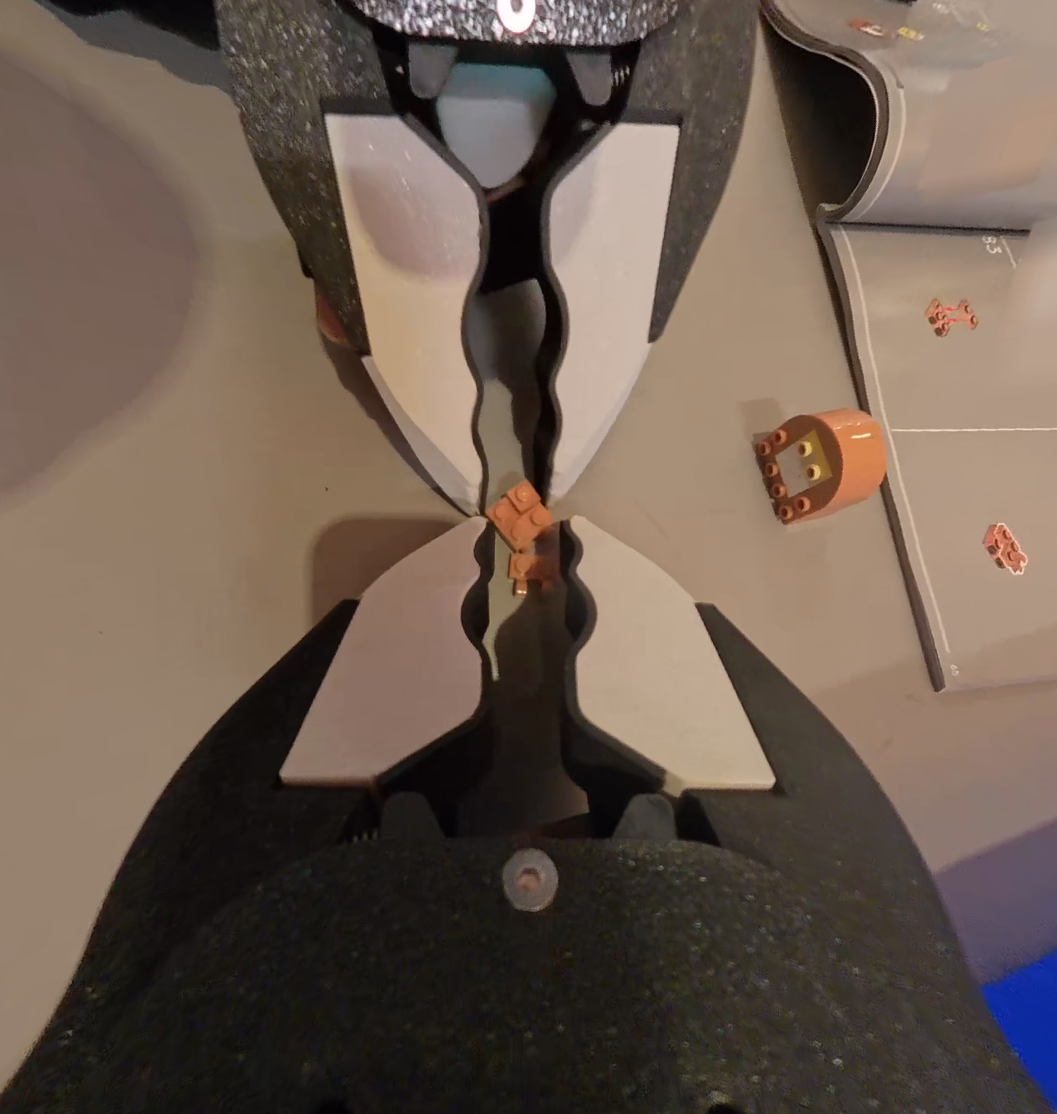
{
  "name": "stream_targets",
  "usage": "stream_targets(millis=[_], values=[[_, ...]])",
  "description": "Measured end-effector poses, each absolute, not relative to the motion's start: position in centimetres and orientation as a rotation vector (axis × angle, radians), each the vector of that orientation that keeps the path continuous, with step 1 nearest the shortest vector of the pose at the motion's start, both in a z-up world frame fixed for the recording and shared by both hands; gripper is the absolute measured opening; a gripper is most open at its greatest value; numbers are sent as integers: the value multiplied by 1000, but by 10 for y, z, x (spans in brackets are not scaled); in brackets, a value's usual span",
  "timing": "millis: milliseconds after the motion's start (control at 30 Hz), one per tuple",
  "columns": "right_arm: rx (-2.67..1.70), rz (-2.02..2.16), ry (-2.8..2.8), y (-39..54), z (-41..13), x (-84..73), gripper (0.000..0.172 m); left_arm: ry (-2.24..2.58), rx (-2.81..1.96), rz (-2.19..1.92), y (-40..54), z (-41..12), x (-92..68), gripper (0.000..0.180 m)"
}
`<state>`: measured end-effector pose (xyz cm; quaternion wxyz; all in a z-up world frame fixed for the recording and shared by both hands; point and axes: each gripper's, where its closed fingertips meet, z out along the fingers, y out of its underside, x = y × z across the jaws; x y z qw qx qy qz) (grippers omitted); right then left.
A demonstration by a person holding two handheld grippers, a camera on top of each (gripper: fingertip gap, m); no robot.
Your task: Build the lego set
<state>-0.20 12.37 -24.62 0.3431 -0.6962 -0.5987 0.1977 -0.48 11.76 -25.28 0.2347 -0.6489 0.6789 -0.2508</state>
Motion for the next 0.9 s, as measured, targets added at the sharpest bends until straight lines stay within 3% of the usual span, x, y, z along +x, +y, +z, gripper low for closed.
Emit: stream_targets(millis=[200, 900], values=[[-1809, 493, -1532, 126, -245, -4, 22, 1892, -1696, -695, 122, -252, -6, 24], [-1800, 597, -1625, 131, -248, -3, 20, 1913, -1626, -741, 126, -252, -11, 21]])
